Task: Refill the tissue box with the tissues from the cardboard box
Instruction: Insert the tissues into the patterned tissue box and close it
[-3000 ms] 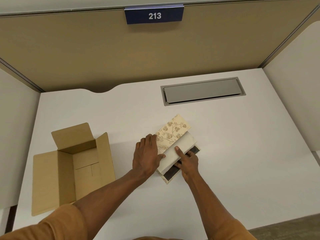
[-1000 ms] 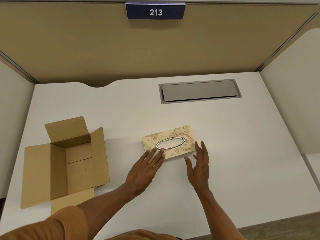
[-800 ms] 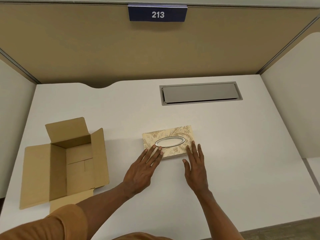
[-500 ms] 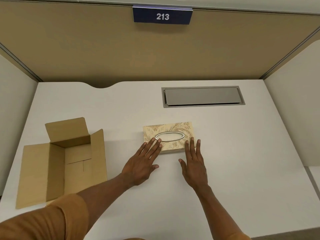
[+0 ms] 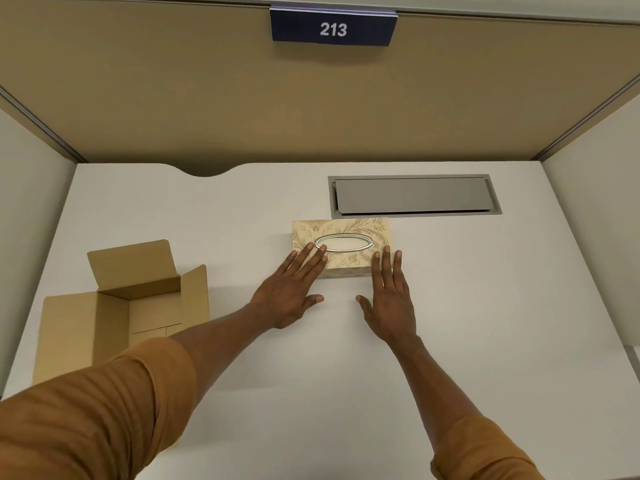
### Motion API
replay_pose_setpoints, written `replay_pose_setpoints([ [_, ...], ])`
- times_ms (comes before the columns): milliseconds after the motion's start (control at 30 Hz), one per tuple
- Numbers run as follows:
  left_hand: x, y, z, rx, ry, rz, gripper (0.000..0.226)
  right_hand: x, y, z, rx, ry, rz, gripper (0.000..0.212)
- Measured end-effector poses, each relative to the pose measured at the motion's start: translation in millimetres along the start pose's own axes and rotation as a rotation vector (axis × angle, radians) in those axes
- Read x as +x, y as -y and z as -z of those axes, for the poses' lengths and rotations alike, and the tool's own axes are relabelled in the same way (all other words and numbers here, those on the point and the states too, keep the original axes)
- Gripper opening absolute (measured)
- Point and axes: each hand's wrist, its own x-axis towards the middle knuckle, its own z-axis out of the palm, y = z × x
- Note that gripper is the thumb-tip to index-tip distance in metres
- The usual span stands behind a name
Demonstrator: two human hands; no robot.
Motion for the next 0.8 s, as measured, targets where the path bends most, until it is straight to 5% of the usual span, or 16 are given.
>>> replay_pose_setpoints([
  [800, 31.1, 22.0, 20.1, 0.007, 0.048, 0.040, 0.088, 40.4, 4.4, 10.3, -0.167, 0.048, 0.007, 0.112],
])
